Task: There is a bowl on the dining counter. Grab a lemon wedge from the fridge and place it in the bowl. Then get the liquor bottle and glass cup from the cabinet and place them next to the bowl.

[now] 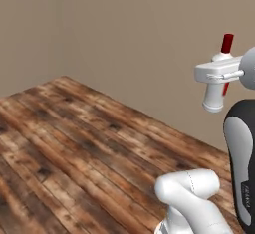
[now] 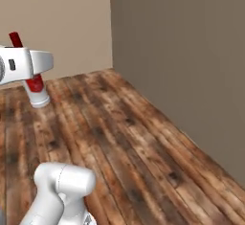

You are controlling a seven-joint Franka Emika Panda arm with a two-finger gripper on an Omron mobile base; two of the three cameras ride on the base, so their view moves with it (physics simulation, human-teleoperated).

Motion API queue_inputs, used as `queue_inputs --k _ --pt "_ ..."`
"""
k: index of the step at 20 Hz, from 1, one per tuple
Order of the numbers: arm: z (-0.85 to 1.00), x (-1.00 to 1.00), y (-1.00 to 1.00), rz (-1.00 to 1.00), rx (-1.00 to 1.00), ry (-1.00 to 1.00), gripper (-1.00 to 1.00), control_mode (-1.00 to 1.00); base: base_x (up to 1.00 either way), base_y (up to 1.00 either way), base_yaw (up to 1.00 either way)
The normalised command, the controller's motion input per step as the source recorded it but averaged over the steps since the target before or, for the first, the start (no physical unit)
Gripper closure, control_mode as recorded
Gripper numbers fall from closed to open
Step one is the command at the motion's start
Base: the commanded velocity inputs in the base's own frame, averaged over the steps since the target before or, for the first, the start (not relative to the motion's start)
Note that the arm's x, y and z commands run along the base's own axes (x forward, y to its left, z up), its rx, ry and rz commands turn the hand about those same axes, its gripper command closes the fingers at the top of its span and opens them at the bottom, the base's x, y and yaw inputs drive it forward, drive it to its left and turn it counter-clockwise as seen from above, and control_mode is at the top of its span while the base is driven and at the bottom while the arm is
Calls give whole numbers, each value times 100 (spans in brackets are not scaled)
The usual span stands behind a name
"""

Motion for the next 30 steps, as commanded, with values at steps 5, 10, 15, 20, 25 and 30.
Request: queue_inputs --k 5,10,15,20,25,30 --pt "0 0 0 0 0 0 100 100 100 -16 61" --pt "0 0 0 0 0 0 100 100 100 -18 60" --pt "0 0 0 0 0 0 100 100 100 -16 58" --pt "0 0 0 0 0 0 100 100 100 -22 55" --pt "0 0 0 0 0 0 100 100 98 -52 49" --pt "0 0 0 0 0 0 100 100 80 -85 42"
